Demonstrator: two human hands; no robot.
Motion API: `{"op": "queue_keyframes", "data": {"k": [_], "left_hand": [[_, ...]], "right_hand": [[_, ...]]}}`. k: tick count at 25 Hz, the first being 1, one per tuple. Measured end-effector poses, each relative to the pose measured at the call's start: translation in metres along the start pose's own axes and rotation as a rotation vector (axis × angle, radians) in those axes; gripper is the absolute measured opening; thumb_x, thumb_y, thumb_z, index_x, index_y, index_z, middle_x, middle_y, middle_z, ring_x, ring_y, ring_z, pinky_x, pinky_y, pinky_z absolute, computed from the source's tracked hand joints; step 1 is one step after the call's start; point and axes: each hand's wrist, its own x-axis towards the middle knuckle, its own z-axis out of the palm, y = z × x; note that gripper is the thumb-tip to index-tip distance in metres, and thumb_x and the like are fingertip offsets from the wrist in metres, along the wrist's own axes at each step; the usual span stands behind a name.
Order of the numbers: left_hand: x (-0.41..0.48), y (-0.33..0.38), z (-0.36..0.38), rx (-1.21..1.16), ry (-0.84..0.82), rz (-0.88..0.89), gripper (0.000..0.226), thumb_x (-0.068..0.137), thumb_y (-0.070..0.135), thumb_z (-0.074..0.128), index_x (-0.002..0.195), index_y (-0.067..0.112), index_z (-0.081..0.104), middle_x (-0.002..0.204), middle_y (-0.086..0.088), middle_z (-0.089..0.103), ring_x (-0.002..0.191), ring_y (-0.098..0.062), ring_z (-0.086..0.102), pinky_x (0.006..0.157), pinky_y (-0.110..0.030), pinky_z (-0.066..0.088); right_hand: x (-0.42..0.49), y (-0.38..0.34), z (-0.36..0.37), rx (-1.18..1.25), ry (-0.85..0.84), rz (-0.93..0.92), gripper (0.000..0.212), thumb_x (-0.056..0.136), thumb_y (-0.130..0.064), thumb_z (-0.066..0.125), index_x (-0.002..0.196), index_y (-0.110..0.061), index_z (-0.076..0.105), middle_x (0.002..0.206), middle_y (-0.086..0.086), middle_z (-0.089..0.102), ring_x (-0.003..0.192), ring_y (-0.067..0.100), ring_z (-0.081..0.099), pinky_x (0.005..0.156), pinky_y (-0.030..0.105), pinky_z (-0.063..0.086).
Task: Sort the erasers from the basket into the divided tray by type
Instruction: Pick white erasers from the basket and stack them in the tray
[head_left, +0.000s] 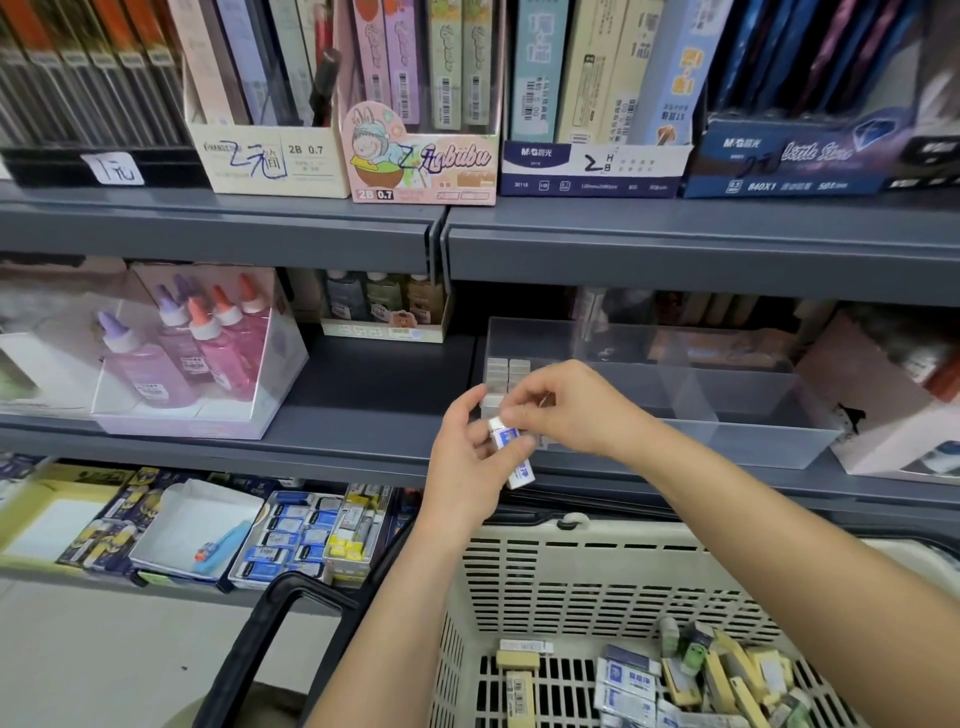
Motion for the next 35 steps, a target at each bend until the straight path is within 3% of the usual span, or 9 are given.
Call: {"op": "queue_keyframes", "data": {"k": [5,11,13,15,18,21,25,31,35], "left_hand": [[0.001,0.0,0.0,0.004,0.02,-0.007,0.023,0.087,0.011,0.063,0.106,0.022,0.06,0.091,0.007,0.071,0.076,0.0,0.067,0.063,-0.012,0.05],[0.0,-0.002,0.002,0.054,0.142,0.042,0.022,0.087,0.009,0.062,0.092,0.031,0.064,0.092,0.008,0.069,0.079,0.005,0.063,0.068,-0.013,0.05],[0.003,-0.003,-0.002,0.155,0.269,0.068,0.022,0.088,0.013,0.061,0.103,0.029,0.06,0.103,0.008,0.063,0.079,0.014,0.057,0.069,-0.005,0.045],[0.006,-0.005,-0.003,0.237,0.274,0.041,0.034,0.09,0.015,0.06,0.122,0.024,0.053,0.114,0.009,0.056,0.083,0.017,0.054,0.068,0.003,0.04],[0.006,-0.008,0.001,0.287,0.189,0.014,0.041,0.091,0.015,0.057,0.131,0.018,0.049,0.11,0.019,0.055,0.095,0.013,0.051,0.069,0.005,0.037],[0.007,-0.009,0.001,0.298,0.179,0.044,0.039,0.092,0.013,0.056,0.13,0.017,0.05,0.104,0.025,0.053,0.095,0.015,0.051,0.069,0.006,0.036],[0.008,-0.011,0.0,0.319,0.178,0.036,0.04,0.092,0.014,0.054,0.132,0.018,0.049,0.113,0.017,0.055,0.098,0.011,0.052,0.072,0.007,0.036],[0.003,-0.009,0.002,0.31,0.201,0.048,0.037,0.093,0.016,0.053,0.129,0.02,0.049,0.122,0.011,0.053,0.101,0.009,0.052,0.072,0.005,0.037],[-0.025,0.001,0.018,0.25,0.292,0.162,0.02,0.092,0.014,0.054,0.107,0.025,0.057,0.106,0.006,0.056,0.082,0.012,0.054,0.07,-0.008,0.044]], "right_hand": [[0.0,0.007,-0.017,0.119,0.089,0.073,0.011,0.087,-0.025,0.062,0.076,-0.026,0.061,0.073,-0.001,0.066,0.069,0.013,0.059,0.073,0.03,0.049],[0.001,0.014,-0.03,0.189,0.091,0.08,0.003,0.085,-0.018,0.065,0.085,-0.016,0.067,0.069,-0.004,0.068,0.06,0.001,0.063,0.052,0.014,0.045],[0.01,0.014,-0.043,0.25,0.313,0.115,0.004,0.084,-0.007,0.063,0.086,-0.009,0.066,0.084,0.006,0.071,0.075,0.012,0.066,0.065,0.017,0.051],[0.02,0.018,-0.053,0.057,0.435,0.155,0.009,0.088,-0.015,0.06,0.093,-0.02,0.065,0.098,0.001,0.069,0.094,0.021,0.064,0.085,0.027,0.049],[0.027,0.025,-0.051,-0.298,0.333,0.184,0.013,0.09,-0.031,0.054,0.099,-0.033,0.063,0.103,-0.008,0.068,0.1,0.019,0.061,0.089,0.031,0.047],[0.033,0.028,-0.035,-0.272,0.23,0.186,0.013,0.088,-0.025,0.054,0.085,-0.034,0.063,0.092,-0.011,0.067,0.096,0.018,0.062,0.093,0.039,0.046],[0.038,0.038,-0.016,-0.34,0.112,0.216,0.023,0.091,-0.016,0.049,0.089,-0.031,0.066,0.105,-0.008,0.068,0.098,0.02,0.061,0.094,0.034,0.045],[0.031,0.045,-0.021,-0.23,0.13,0.162,0.022,0.094,-0.022,0.049,0.108,-0.027,0.065,0.117,-0.008,0.065,0.106,0.017,0.059,0.095,0.028,0.044],[-0.022,0.047,-0.029,-0.037,0.398,-0.008,0.02,0.092,-0.021,0.052,0.097,-0.03,0.069,0.096,-0.019,0.066,0.093,0.007,0.061,0.077,0.019,0.042]]}}
